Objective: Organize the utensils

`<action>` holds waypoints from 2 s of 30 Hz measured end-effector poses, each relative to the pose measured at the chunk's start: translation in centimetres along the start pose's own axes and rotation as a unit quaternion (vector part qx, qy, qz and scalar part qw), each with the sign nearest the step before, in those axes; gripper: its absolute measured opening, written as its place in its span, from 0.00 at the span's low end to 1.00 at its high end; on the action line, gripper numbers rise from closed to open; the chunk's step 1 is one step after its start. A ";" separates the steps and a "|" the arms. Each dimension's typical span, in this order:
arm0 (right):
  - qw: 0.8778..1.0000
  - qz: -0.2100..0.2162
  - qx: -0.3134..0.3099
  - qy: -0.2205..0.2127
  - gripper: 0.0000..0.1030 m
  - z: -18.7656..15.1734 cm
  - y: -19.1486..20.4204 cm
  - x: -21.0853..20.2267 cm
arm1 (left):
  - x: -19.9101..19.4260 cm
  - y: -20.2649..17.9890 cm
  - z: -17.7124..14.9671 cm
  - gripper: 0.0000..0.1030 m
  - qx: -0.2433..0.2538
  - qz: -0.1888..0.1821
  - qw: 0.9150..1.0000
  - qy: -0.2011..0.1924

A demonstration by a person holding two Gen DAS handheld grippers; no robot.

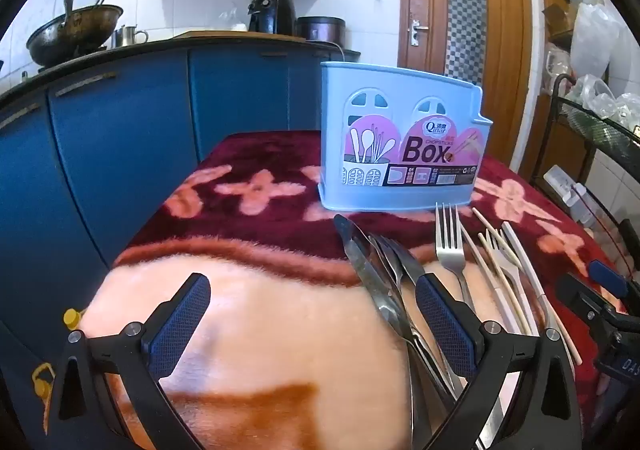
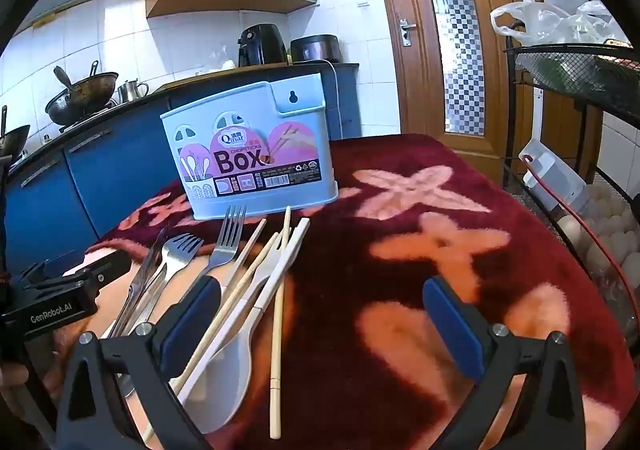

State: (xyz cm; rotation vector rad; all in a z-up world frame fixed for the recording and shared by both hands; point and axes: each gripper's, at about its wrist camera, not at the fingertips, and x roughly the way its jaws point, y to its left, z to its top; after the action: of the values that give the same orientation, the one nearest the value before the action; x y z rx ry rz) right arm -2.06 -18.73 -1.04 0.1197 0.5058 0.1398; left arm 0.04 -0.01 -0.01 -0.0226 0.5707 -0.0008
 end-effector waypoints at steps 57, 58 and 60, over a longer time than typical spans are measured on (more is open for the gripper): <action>1.000 -0.001 -0.002 0.000 1.00 -0.1 0.0 -0.1 | 0.2 0.2 -0.1 0.99 -0.010 -0.003 1.000 0.002; 1.000 -0.001 -0.002 0.000 1.00 -0.1 0.0 -0.1 | 0.2 0.2 -0.1 0.99 -0.010 -0.003 1.000 0.002; 1.000 -0.001 -0.002 0.000 1.00 -0.1 0.0 -0.1 | 0.2 0.2 -0.1 0.99 -0.010 -0.003 1.000 0.002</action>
State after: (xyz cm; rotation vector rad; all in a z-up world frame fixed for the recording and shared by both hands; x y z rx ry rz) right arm -2.17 -18.70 -1.07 0.1153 0.5065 0.1383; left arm 0.14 0.14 -0.19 -0.0446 0.5739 -0.0014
